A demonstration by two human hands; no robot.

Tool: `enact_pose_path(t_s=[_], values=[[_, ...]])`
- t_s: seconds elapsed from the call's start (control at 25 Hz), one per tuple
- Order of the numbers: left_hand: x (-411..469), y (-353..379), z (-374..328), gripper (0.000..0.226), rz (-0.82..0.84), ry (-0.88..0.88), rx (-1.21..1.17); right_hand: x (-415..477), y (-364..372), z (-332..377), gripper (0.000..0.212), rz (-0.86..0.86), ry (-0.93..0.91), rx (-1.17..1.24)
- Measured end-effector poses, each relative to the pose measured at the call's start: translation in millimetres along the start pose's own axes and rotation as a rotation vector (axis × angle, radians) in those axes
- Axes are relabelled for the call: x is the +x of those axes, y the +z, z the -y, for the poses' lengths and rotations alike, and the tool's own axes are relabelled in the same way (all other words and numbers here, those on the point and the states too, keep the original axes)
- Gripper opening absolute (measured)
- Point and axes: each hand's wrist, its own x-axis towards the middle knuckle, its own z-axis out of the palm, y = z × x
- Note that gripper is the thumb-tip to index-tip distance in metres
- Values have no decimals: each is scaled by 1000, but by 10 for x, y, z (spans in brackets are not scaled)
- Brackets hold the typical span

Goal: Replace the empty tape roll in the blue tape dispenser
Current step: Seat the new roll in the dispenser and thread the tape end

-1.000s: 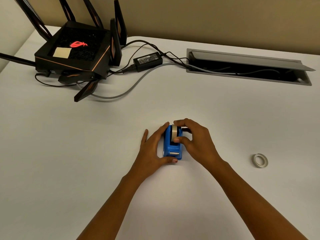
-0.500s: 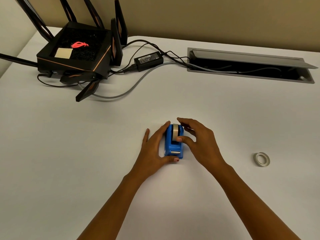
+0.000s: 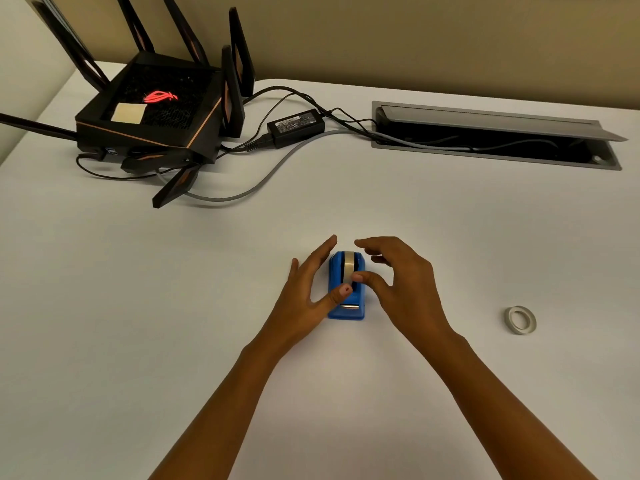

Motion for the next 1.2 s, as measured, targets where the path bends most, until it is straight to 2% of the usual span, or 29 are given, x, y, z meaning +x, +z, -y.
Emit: enact_pose_path(t_s=[0.12, 0.24, 0.4, 0.64, 0.88, 1.08, 1.2], values=[[79, -2, -42, 63, -11, 2, -7, 50, -16, 70, 28, -32, -94, -122], [150, 39, -46, 59, -42, -14, 22, 148, 1, 125, 27, 14, -132, -154], [169, 107, -12, 56, -104, -1, 23, 225, 8, 133, 24, 57, -111, -125], [177, 114, 38, 56, -129, 20, 30, 255, 4, 134, 9, 25, -96, -111], [165, 118, 25, 57, -161, 5, 19, 225, 48, 153, 11, 70, -233, -267], [144, 111, 7, 59, -159, -10, 20, 216, 18, 152, 11, -11, -185, -172], [144, 111, 1, 58, -154, -3, -2, 173, -16, 147, 7, 25, -204, -170]])
